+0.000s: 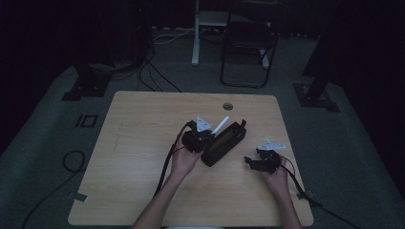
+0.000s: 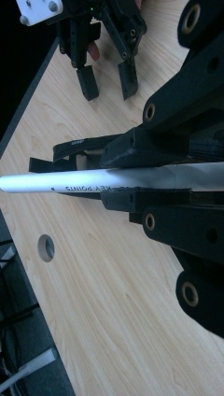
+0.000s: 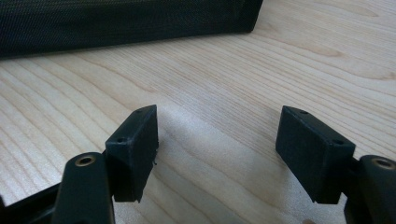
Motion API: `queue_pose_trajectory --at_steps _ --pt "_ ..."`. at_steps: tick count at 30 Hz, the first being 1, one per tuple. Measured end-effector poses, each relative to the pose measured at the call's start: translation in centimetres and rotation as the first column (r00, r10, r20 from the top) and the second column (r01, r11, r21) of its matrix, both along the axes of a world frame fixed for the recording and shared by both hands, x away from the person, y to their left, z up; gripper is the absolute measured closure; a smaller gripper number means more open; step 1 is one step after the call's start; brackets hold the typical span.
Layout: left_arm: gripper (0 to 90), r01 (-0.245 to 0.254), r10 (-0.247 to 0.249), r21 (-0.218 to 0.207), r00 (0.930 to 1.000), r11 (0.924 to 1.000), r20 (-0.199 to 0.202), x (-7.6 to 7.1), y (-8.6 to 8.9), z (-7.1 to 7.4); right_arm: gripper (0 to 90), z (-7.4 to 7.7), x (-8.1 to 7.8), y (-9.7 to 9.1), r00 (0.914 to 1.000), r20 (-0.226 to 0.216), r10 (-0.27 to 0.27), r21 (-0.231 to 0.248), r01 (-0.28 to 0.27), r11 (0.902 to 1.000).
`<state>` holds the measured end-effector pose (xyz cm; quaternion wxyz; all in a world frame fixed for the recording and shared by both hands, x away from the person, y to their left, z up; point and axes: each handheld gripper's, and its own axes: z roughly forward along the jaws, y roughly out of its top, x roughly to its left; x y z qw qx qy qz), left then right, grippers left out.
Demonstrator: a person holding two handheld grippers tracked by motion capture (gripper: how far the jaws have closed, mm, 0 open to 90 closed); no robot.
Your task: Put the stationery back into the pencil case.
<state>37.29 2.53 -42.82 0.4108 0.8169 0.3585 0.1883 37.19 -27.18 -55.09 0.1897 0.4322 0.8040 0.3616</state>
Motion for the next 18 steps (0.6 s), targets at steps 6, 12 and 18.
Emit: queue_pose_trajectory --at_steps 6,12,18 --pt "78.9 0.002 -0.002 0.002 1.0 1.0 0.004 0.13 -0.19 0.2 29.3 0.0 -0.01 0.02 1.0 -0.002 -0.002 0.003 0.002 1.0" --pt "78.8 0.0 0.0 -0.004 1.0 1.0 0.007 0.21 -0.46 0.46 29.3 0.0 0.01 0.03 1.0 -0.002 0.0 0.002 0.0 1.0" --pt "78.8 -0.002 0.002 -0.018 0.9999 0.9998 0.011 0.39 -0.65 0.75 29.1 -0.02 0.12 0.07 1.0 0.001 0.005 0.003 -0.005 1.0"
